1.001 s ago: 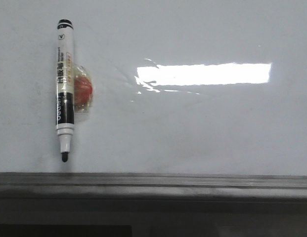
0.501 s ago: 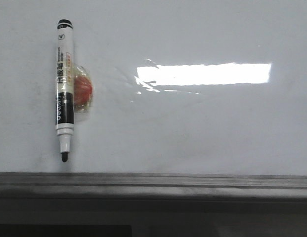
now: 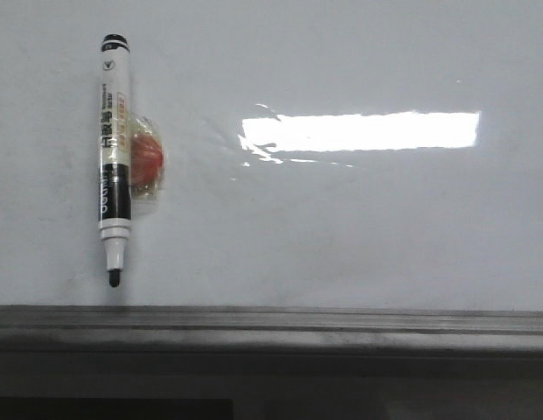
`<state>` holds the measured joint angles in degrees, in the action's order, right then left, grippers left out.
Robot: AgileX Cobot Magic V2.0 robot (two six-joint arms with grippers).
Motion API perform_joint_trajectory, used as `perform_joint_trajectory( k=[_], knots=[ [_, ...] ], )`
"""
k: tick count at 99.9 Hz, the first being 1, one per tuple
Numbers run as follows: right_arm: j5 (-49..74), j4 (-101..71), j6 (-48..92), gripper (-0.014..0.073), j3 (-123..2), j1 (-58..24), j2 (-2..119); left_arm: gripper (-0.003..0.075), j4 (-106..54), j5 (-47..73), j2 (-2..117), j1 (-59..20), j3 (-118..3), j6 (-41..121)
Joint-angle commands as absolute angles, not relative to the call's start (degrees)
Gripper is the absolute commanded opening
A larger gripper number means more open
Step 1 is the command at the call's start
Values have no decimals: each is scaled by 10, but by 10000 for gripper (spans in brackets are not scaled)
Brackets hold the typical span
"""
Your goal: Write number 6 on whiteboard
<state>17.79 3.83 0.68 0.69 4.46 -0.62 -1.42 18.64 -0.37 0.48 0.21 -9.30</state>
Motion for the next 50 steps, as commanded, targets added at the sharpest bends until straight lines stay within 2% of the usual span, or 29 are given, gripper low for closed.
perform_joint_trajectory(
  k=[1, 23, 50],
  knots=[
    [119, 38, 10, -64, 23, 48, -17, -19, -19, 146, -21, 6, 28, -93],
    [99, 37, 10, -64, 23, 48, -17, -19, -4, 146, -21, 6, 28, -93],
    [79, -78, 10, -64, 23, 48, -17, -19, 27, 112, -21, 6, 28, -93]
  ],
)
